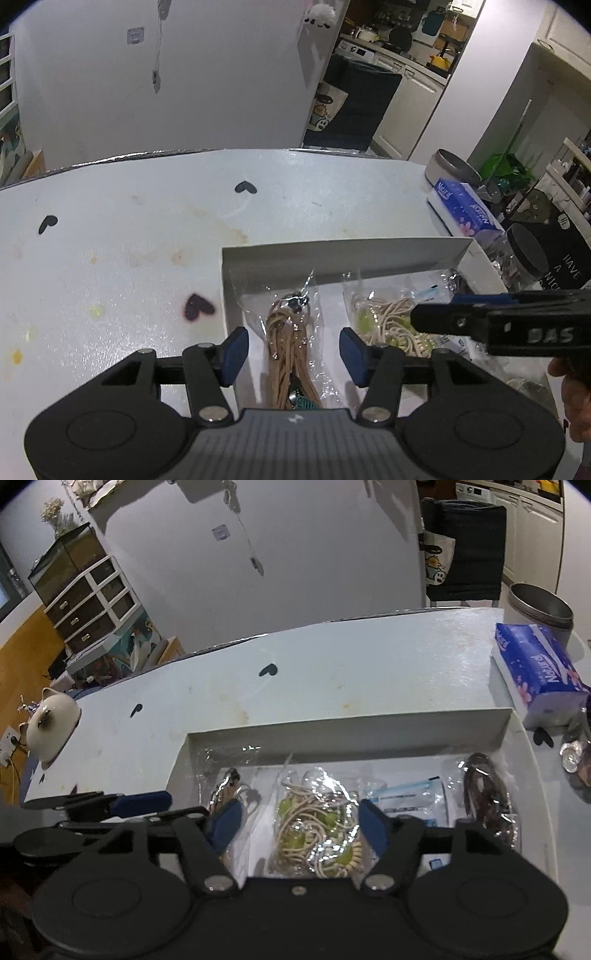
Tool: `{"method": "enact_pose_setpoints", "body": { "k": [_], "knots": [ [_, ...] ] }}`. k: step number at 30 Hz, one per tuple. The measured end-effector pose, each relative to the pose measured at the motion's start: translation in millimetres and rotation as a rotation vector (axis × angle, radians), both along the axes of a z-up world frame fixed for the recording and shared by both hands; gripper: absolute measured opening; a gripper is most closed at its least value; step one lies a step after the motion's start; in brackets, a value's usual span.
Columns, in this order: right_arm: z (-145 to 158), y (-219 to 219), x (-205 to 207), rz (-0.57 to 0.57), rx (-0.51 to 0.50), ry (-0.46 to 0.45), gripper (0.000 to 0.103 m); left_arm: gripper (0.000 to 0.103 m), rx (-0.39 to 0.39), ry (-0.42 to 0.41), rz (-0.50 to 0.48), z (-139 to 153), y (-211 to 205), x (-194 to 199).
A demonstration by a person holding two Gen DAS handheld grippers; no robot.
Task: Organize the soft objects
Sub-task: 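Carry the tan cord bag and beaded cord bag into the white box, then open both tools to release the bags in the box and withdraw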
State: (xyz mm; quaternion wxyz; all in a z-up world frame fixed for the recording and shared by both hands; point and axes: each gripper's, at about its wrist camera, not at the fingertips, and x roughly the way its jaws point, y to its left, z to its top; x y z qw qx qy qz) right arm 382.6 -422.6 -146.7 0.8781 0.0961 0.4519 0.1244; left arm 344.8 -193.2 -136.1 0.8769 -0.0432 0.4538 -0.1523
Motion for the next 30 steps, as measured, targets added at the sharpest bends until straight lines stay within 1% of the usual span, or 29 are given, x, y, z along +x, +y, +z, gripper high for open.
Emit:
{"method": "enact_pose_setpoints", "body": {
  "k": [1, 3, 6, 8, 9, 13, 16, 17, 19, 21, 25, 27, 30],
  "knots": [
    [-1.6, 0.0, 0.4, 0.001, -0.010, 0.007, 0.059, 0.047, -0.002, -0.003, -0.002, 1.3, -0.6, -0.1],
    [-6.7, 1.7, 2.1, 0.008, -0.026, 0.026, 0.048, 0.039, -0.003, -0.006, -0.013, 2.7, -2.2, -0.1],
    [-20.8, 5.6, 7.6, 0.034, -0.039, 0.057, 0.041, 0.029, 0.011, 0.007, -0.037, -0.9, -6.6, 1.2],
    [-31.4, 9.7, 10.9, 0.042, -0.048, 0.071, 0.040, 0.029, 0.024, 0.022, -0.050, -6.9, -8.8, 1.7],
    [-33.7, 12.4, 11.2, 0.047, -0.050, 0.060, 0.040, 0.029, 0.030, 0.030, -0.052, -10.0, -9.6, 2.3],
    [-34.5, 22.2, 11.9, 0.076, -0.082, 0.043, 0.040, 0.029, 0.033, 0.051, -0.037, -17.6, -7.7, 2.6],
    [-30.5, 18.6, 12.1, 0.057, -0.061, 0.057, 0.040, 0.028, 0.029, 0.039, -0.026, -13.0, -5.9, 0.6],
    [-27.6, 16.2, 10.7, 0.046, -0.046, 0.058, 0.040, 0.030, 0.025, 0.034, -0.021, -10.0, -4.6, -0.5],
    [-18.0, 11.6, 5.0, 0.032, -0.035, 0.036, 0.047, 0.032, 0.009, 0.021, -0.003, -2.6, -1.8, -3.5],
    [-7.2, 8.6, -2.5, 0.036, -0.040, 0.003, 0.055, 0.043, -0.006, 0.011, 0.012, 5.4, 0.4, -7.2],
    [14.0, -1.1, -18.4, 0.040, -0.045, -0.047, 0.059, 0.054, -0.008, -0.015, 0.045, 23.0, 4.1, -20.3],
    [23.9, -6.5, -26.5, 0.043, -0.046, -0.071, 0.061, 0.065, -0.005, -0.023, 0.067, 31.1, 6.1, -28.9],
    [37.0, -13.4, -37.1, 0.049, -0.050, -0.103, 0.065, 0.077, -0.006, -0.043, 0.103, 43.2, 9.6, -45.1]
  ]
}}
